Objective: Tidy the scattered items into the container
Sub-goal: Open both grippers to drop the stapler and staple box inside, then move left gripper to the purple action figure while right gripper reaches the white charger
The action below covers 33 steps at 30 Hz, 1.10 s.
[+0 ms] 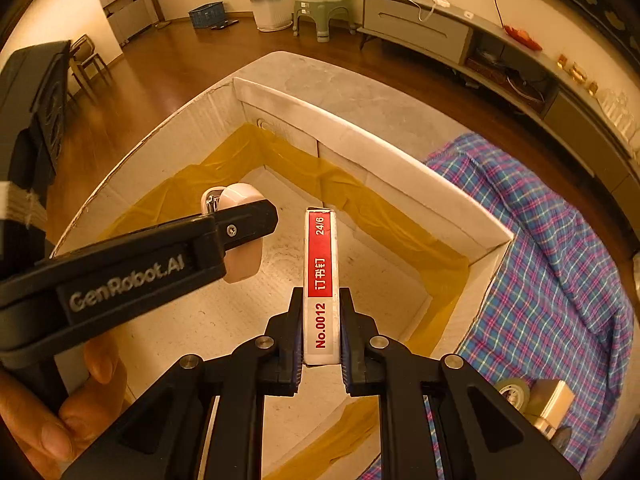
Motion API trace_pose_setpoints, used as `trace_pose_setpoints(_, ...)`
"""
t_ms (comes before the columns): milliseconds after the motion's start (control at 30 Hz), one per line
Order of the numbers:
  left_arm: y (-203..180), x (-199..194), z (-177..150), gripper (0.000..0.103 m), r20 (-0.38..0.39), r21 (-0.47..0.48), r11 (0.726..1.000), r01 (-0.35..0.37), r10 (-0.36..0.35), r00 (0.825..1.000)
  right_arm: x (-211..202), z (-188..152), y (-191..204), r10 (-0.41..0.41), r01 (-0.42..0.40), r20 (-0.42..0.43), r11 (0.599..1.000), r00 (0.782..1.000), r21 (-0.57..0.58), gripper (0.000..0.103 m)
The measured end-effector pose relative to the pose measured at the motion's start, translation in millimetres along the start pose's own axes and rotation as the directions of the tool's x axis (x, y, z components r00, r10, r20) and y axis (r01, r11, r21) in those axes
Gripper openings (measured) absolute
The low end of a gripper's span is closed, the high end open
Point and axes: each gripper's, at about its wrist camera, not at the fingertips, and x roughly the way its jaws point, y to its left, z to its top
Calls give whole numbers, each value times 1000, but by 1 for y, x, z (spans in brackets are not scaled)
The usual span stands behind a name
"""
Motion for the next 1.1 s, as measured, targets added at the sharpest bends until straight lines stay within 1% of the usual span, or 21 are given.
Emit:
trace_pose_setpoints(67, 4, 1, 1, 47, 1, -24, 1000, -16, 16, 1000, 2, -2, 4, -7, 7, -7, 1000, 1000, -17, 17)
trace_pose_setpoints(133, 8, 4, 1, 47, -11, -42, 999, -25, 25, 1000, 4, -3, 6, -38, 38, -6, 999, 999, -33, 18)
trace_pose_setpoints(167, 9, 5, 1, 48, -18, -43, 999, -30, 30, 999, 5, -3, 6, -44, 44, -7, 998, 999, -35, 20)
trace_pose_setpoints(267, 8, 5, -1, 54, -30, -31, 999, -24, 23, 999, 2, -7, 6, -38, 38, 1, 999, 999, -20, 21)
trace_pose_setpoints(367, 3, -3, -3, 55, -32, 2, 1000, 2, -2, 999, -5, -12, 2, -28, 28, 12, 1000, 1000, 0, 21)
trace_pose_setpoints(433, 0, -9, -5, 55, -25, 22, 1000, 14, -13, 1000, -17, -21, 0, 3, -4, 39, 1000, 999, 30, 21)
trace_pose_setpoints(533, -7, -21, -10, 55, -5, 62, 998, 13, -13, 1000, -32, -42, 0, 49, -53, 78, 997, 996, 49, 26)
trace_pose_setpoints(600, -17, -36, -20, 55, 29, 121, 993, 2, -5, 1000, -49, -62, -1, 57, -65, 130, 996, 990, 63, 26)
trace_pose_setpoints(700, -40, -68, -45, 55, 95, 242, 970, 0, -23, 995, -82, -100, -6, 93, -117, 232, 989, 968, 91, 26)
trace_pose_setpoints(733, -48, -82, -57, 55, 115, 280, 960, 13, -47, 992, -93, -117, -6, 102, -134, 263, 986, 959, 104, 29)
trace_pose_setpoints(800, -59, -109, -79, 55, 147, 329, 943, 55, -109, 983, -109, -148, -5, 120, -164, 300, 978, 946, 126, 29)
trace_pose_setpoints(867, -67, -135, -102, 55, 185, 356, 928, 111, -186, 965, -125, -176, -2, 138, -196, 345, 971, 928, 138, 29)
trace_pose_setpoints(933, -70, -151, -127, 55, 195, 384, 912, 143, -231, 953, -138, -198, -2, 163, -237, 375, 958, 913, 160, 29)
trace_pose_setpoints(967, -69, -156, -140, 55, 188, 397, 905, 156, -246, 951, -144, -210, -2, 155, -240, 390, 954, 907, 179, 29)
trace_pose_setpoints(1033, -65, -165, -173, 55, 168, 416, 892, 176, -266, 949, -156, -241, -5, 123, -229, 408, 948, 905, 223, 29)
trace_pose_setpoints(1100, -65, -169, -204, 55, 144, 429, 886, 176, -259, 955, -156, -268, -8, 67, -179, 397, 950, 916, 255, 29)
